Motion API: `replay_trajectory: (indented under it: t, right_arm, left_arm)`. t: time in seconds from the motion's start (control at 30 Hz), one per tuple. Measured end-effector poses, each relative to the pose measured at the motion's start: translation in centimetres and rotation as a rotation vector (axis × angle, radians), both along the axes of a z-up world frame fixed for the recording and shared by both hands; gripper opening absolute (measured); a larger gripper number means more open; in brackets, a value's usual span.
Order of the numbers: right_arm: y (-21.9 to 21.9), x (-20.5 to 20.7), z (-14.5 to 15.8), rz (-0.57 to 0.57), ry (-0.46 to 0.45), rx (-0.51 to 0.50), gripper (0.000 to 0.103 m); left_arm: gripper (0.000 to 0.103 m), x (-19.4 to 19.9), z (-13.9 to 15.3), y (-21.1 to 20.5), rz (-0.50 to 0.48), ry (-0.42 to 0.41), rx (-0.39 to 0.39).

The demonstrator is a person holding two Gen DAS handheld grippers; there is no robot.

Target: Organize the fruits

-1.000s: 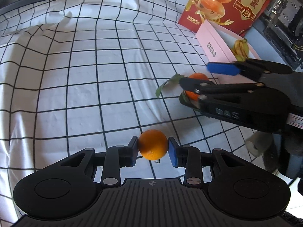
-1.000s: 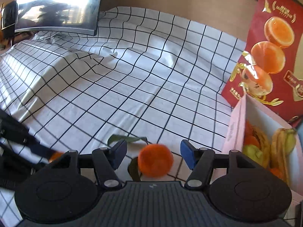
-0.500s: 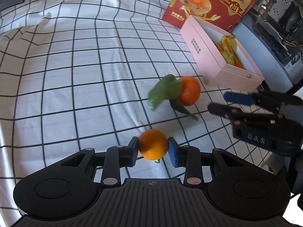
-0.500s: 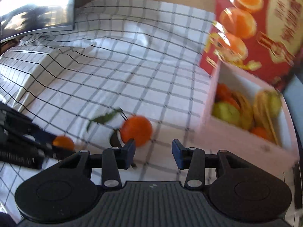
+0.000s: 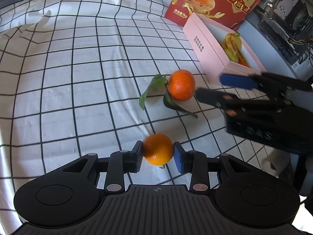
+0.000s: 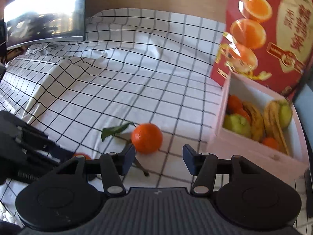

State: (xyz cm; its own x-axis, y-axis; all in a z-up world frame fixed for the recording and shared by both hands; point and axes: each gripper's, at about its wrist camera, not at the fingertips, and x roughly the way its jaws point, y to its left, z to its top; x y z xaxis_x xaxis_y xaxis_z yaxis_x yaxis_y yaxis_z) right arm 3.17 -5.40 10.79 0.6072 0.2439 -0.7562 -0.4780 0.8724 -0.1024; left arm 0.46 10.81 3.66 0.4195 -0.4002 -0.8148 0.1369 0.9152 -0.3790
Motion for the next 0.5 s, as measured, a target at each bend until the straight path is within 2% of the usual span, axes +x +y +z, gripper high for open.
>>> replay_trajectory:
  t: [0.27, 0.5]
  right_arm:
    - [3.0, 2.2, -1.2, 0.034, -0.005, -0.03, 0.055]
    - [2.6, 3.5, -2.1, -0.002, -0.004, -0.058, 0.055]
  left_arm:
    - [0.038, -0.9, 0.0, 0.6, 0.032, 0.003, -0.018]
    - [0.038, -0.8, -0.1, 0.7, 0.044, 0.006, -0.028]
